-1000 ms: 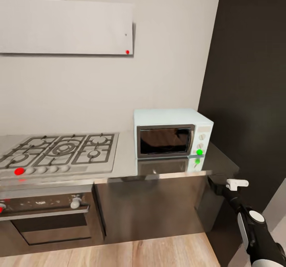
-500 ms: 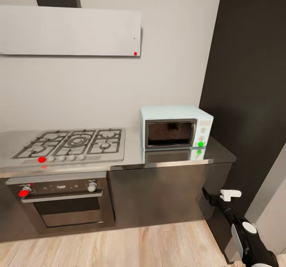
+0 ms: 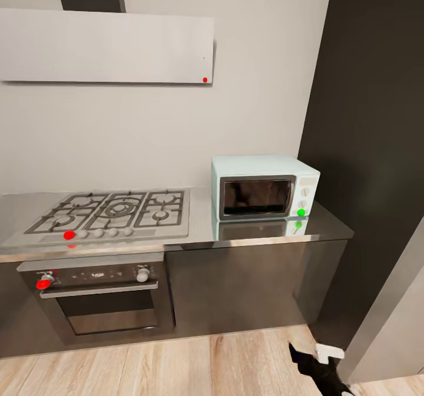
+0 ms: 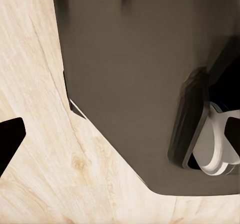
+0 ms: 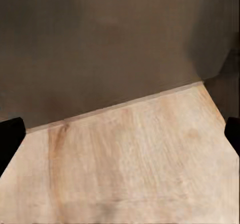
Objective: In the kitchen, take the popcorn bag from the countertop, put it into the microwave, and heat it until the popcorn is cooked so the cooked popcorn ends up inside the bag.
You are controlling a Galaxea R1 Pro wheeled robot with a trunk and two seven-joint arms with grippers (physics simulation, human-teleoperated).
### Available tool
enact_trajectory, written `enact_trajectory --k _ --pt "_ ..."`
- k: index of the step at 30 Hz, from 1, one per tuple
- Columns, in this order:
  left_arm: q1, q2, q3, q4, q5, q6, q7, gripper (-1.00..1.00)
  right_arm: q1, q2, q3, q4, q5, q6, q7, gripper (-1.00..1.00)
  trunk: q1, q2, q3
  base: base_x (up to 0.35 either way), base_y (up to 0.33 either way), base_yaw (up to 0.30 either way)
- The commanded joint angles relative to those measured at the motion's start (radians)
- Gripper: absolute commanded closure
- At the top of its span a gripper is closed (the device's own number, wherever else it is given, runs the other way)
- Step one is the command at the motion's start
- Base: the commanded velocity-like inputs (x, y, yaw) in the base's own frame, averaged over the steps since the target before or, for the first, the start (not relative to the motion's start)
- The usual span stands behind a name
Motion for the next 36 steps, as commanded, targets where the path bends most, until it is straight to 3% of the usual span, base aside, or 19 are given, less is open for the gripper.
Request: enact_trajectory --k 1,3,6,8,11,14,18,27,36 --pt "0.000 0.000 0.001 -0.002 0.000 0.006 -0.002 -1.00 0.000 -0.045 -0.008 0.164 0.009 -0.003 -0.113 -1.00 0.000 -0.001 -0.001 0.000 0.000 0.000" --pt "0.000 0.000 0.001 -0.002 0.000 0.006 -0.002 -1.00 0.022 -0.076 -0.004 0.243 0.010 0.016 -0.218 -1.00 0.000 -0.001 -0.001 0.000 0.000 0.000" --pt "0.000 0.000 0.001 -0.002 0.000 0.006 -0.002 -1.00 0.159 -0.075 0.001 0.262 0.013 0.075 -0.257 -1.00 0.000 -0.001 -0.001 0.000 0.000 0.000" --pt "0.000 0.000 0.001 -0.002 0.000 0.006 -0.002 -1.00 0.269 -0.040 0.002 0.264 0.014 0.137 -0.283 -1.00 0.000 -0.001 -0.001 0.000 0.000 0.000" --pt "0.000 0.000 0.001 -0.002 0.000 0.006 -0.002 -1.00 0.403 -0.008 0.003 0.264 0.015 0.181 -0.318 -1.00 0.000 -0.001 -0.001 0.000 0.000 0.000" --pt "0.000 0.000 0.001 -0.002 0.000 0.006 -0.002 -1.00 0.518 0.054 0.003 0.264 0.015 0.195 -0.326 -1.00 0.000 -0.001 -0.001 0.000 0.000 0.000" --pt "0.000 0.000 0.001 -0.002 0.000 0.006 -0.002 -1.00 0.544 0.080 -0.001 0.263 0.015 0.188 -0.322 -1.00 0.000 -0.001 -0.001 0.000 0.000 0.000" --pt "0.000 0.000 0.001 -0.002 0.000 0.006 -0.002 -1.00 0.546 0.080 -0.007 0.180 0.012 0.153 -0.323 -1.00 0.000 -0.001 -0.001 0.000 0.000 0.000" --pt "0.000 0.000 0.001 -0.002 0.000 0.006 -0.002 -1.00 0.546 0.080 -0.006 0.174 0.012 0.152 -0.323 -1.00 0.000 -0.001 -0.001 0.000 0.000 0.000"
